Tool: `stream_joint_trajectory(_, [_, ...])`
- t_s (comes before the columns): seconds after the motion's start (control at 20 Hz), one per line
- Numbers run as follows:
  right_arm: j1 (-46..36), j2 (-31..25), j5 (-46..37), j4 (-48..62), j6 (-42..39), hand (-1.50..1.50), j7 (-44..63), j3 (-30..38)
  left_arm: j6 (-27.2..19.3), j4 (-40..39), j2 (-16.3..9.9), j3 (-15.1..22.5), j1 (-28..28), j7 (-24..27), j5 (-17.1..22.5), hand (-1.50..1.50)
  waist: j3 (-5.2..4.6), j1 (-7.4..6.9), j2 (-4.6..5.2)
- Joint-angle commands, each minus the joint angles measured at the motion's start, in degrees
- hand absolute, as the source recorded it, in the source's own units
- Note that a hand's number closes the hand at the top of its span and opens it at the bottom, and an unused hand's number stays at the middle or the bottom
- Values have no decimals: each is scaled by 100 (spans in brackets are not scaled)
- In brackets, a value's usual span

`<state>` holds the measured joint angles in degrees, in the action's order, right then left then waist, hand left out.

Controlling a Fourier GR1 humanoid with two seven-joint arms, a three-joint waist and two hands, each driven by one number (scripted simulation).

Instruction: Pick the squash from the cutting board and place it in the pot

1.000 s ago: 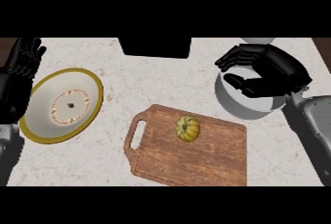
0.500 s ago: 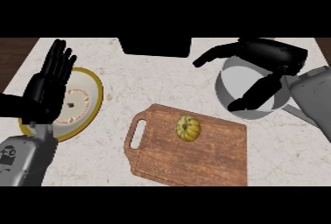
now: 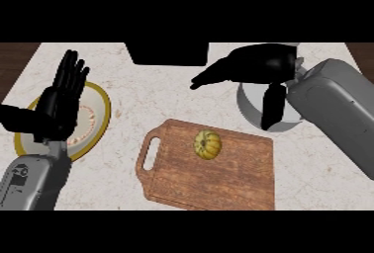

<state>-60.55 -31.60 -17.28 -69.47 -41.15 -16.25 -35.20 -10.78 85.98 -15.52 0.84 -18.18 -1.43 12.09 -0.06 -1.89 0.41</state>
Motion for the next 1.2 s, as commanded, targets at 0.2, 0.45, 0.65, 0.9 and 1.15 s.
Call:
stream_joint_trajectory(0.2, [-115,739,-841,-152,-555,-150,606,-503,22,18,34,-158,175,116,-42,0,3,165,-50])
stream_joint_trajectory(0.45, [-53,1259,-1405,369,-595,-150,873,-697,160,28,89,-124,185,25,-9,0,3,142,-34])
stream_joint_trajectory(0.65, [377,1639,-1604,130,-771,-150,1594,-721,-94,580,-50,-203,96,-571,-104,0,6,169,-58])
stream_joint_trajectory(0.9, [550,1797,-2104,528,-791,-150,1176,-642,-31,345,204,-112,315,-108,-315,0,5,148,-37])
stream_joint_trajectory(1.15, [958,1796,-2484,100,-811,-150,935,-444,101,70,251,-246,143,-52,-314,0,5,187,-42])
